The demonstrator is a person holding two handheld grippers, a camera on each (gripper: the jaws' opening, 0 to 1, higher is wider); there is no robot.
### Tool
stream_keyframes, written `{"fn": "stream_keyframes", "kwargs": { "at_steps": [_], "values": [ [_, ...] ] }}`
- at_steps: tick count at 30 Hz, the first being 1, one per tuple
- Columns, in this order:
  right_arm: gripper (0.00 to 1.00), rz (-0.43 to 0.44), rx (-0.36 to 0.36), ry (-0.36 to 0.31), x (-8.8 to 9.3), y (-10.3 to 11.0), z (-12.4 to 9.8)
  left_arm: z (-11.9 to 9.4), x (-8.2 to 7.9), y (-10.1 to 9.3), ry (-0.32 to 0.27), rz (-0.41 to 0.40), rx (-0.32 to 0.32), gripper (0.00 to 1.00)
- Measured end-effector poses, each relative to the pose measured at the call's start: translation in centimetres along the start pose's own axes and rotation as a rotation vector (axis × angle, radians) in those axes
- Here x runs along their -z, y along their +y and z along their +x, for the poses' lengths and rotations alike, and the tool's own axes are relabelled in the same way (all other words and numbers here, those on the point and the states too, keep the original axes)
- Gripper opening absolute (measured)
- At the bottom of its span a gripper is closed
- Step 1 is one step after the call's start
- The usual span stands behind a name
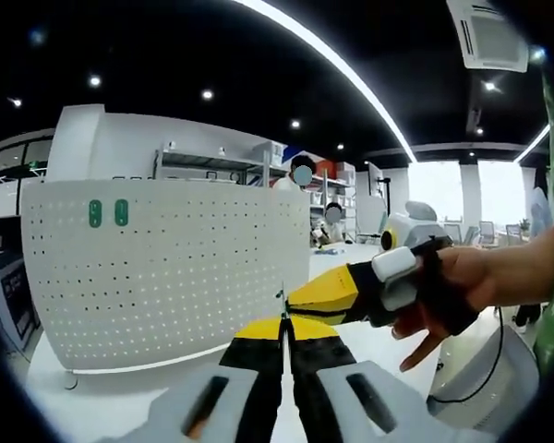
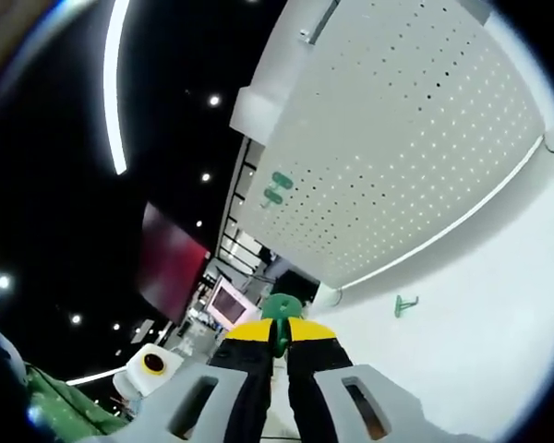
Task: Insert the hook assembly into the mounting plate slot until the hook locks in place.
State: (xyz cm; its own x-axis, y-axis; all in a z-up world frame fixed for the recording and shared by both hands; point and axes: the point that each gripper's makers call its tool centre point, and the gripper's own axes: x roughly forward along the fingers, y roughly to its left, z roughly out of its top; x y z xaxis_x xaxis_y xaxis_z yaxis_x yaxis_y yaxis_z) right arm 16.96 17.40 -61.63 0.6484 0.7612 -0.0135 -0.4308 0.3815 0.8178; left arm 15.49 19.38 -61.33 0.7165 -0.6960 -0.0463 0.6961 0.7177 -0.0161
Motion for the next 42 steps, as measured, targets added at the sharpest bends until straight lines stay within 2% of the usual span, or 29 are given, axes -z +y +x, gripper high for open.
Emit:
{"fn": "stream_keyframes", "kwargs": {
  "at_steps": [5, 10, 15, 19, 30, 42],
  "values": [
    [0.02, -0.030, 0.000, 0.002, 0.0, 0.2, -0.1, 0.1, 0.2, -0.1, 0.009, 0.008, 0.000, 0.01],
    [0.02, -0.107, 0.017, 0.010, 0.0, 0.4, -0.2, 0.2, 0.3, -0.1, 0.015, 0.009, 0.004, 0.02],
    [0.02, -0.303, 0.066, 0.031, 0.0, 0.8, -0.1, 0.3, 0.5, -0.1, 0.024, 0.012, 0.004, 0.02],
    [0.02, -0.347, 0.080, 0.036, 0.1, 1.0, 0.0, 0.3, 0.5, -0.1, 0.024, 0.011, 0.004, 0.02],
    [0.02, -0.595, 0.148, 0.073, 0.2, 1.2, 0.0, 0.4, 0.9, -0.2, 0.039, 0.002, 0.015, 0.02],
    [0.02, -0.791, 0.204, 0.103, 0.4, 1.2, 0.1, 0.8, 1.3, -0.2, 0.060, 0.001, 0.021, 0.02]
  ]
}}
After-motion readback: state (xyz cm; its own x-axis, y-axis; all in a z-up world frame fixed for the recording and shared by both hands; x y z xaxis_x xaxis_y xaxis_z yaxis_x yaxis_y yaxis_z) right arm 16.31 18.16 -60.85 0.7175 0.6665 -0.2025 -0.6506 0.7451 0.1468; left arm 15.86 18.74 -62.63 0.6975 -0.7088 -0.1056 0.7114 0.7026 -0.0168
